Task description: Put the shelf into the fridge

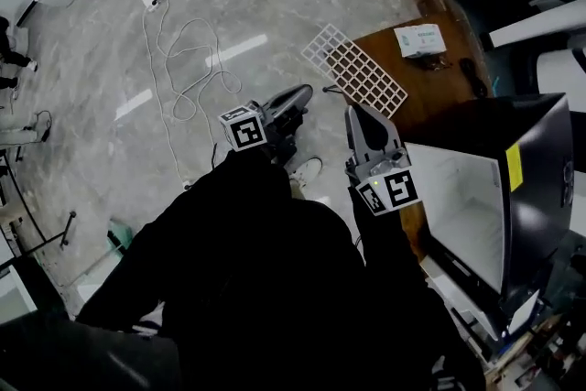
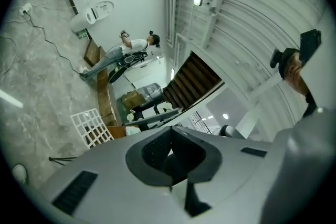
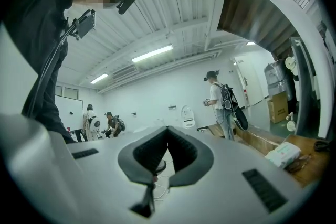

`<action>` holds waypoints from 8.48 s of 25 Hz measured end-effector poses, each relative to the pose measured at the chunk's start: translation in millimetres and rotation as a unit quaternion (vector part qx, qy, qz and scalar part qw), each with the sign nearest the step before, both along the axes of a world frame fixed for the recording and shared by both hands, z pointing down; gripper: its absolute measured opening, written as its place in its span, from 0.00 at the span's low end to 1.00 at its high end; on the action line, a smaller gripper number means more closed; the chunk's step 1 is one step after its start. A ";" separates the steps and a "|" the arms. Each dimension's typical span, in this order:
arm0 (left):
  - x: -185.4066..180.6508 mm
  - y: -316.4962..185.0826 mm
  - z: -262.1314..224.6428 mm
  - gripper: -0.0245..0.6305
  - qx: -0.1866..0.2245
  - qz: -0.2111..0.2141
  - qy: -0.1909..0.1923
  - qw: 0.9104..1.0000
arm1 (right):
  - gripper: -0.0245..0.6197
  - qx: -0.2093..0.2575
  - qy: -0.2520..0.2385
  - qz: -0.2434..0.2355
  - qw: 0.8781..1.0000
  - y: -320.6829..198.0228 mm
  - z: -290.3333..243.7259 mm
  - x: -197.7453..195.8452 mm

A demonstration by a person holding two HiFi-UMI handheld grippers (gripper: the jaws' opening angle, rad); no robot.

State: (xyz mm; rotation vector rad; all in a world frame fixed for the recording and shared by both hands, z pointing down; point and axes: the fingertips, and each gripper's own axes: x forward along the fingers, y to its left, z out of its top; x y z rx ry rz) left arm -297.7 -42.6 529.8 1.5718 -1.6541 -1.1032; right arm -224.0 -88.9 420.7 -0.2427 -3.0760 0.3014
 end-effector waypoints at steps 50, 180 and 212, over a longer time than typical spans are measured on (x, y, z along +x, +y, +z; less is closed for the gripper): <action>-165.6 -114.4 237.4 0.09 0.018 -0.025 0.269 0.963 | 0.05 -0.078 0.134 0.143 0.977 -92.2 129.6 -83.1; 305.8 -213.7 -79.5 0.09 -0.020 0.206 0.262 0.943 | 0.09 -0.474 -0.386 0.583 0.535 -164.2 35.2 547.5; 304.5 -337.5 -86.8 0.10 0.014 0.161 0.214 0.963 | 0.09 -0.436 -0.413 0.611 0.516 -291.6 29.6 548.6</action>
